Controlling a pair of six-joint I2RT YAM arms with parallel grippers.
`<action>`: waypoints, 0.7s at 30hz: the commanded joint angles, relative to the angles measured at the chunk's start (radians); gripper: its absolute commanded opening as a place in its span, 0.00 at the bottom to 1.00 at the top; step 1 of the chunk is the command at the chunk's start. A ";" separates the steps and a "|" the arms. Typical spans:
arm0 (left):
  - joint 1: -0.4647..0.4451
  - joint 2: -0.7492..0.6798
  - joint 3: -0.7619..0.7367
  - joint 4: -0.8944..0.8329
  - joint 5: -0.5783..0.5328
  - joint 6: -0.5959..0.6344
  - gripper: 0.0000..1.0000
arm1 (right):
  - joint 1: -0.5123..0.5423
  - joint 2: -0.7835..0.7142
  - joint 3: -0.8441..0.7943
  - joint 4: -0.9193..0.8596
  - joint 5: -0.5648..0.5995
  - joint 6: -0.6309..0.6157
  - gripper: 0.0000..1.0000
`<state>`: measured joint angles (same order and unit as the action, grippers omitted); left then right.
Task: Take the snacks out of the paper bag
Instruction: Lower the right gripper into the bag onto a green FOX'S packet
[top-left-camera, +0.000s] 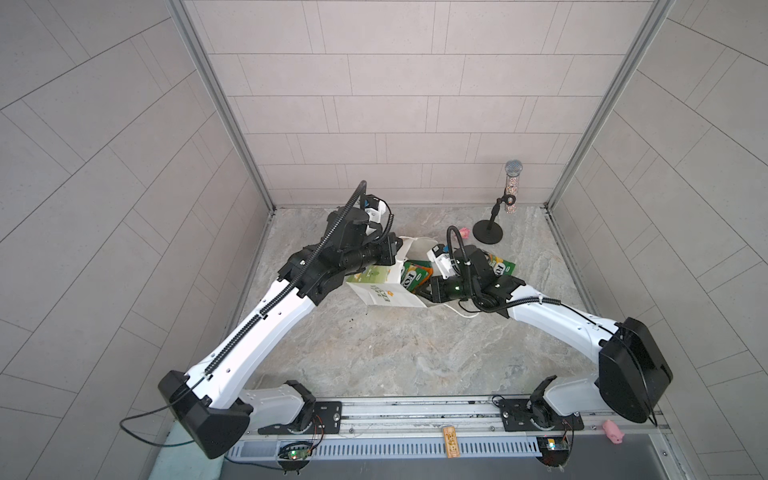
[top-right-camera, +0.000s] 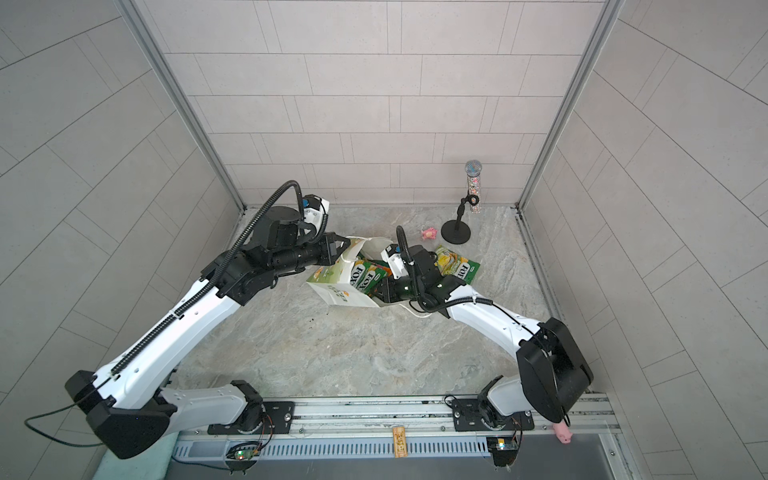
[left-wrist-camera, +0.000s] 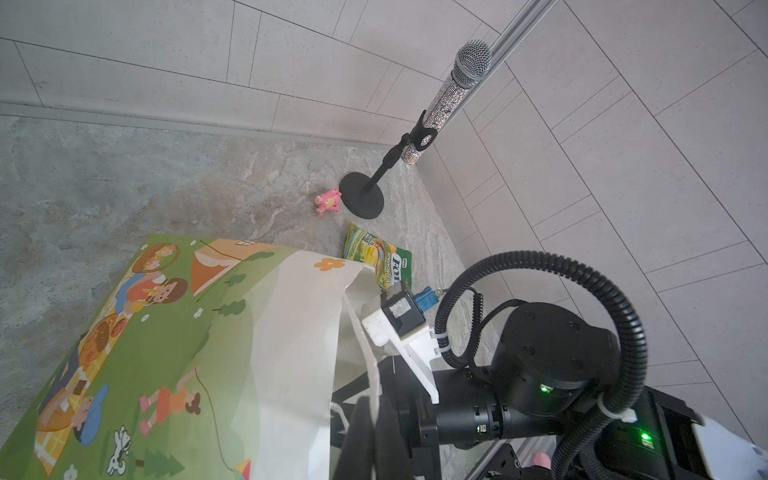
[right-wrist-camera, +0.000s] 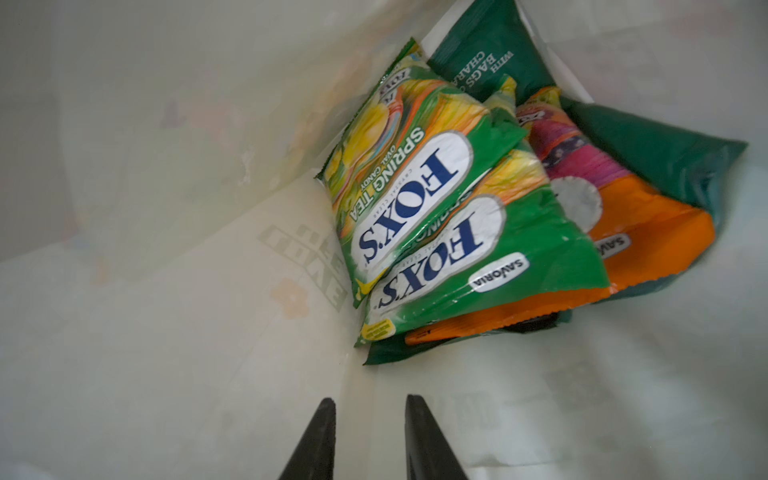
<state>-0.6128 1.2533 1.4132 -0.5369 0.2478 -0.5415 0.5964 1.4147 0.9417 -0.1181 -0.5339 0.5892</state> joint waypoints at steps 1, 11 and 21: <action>0.007 -0.012 0.006 0.007 0.012 0.005 0.00 | 0.010 0.014 0.029 0.005 0.097 0.015 0.31; 0.007 -0.008 0.003 0.011 0.018 0.005 0.00 | 0.015 0.085 0.080 -0.043 0.223 0.062 0.36; 0.007 -0.005 0.002 0.015 0.027 0.004 0.00 | 0.017 0.127 0.089 -0.033 0.301 0.095 0.43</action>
<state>-0.6128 1.2537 1.4132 -0.5362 0.2653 -0.5419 0.6086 1.5261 1.0180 -0.1448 -0.2718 0.6567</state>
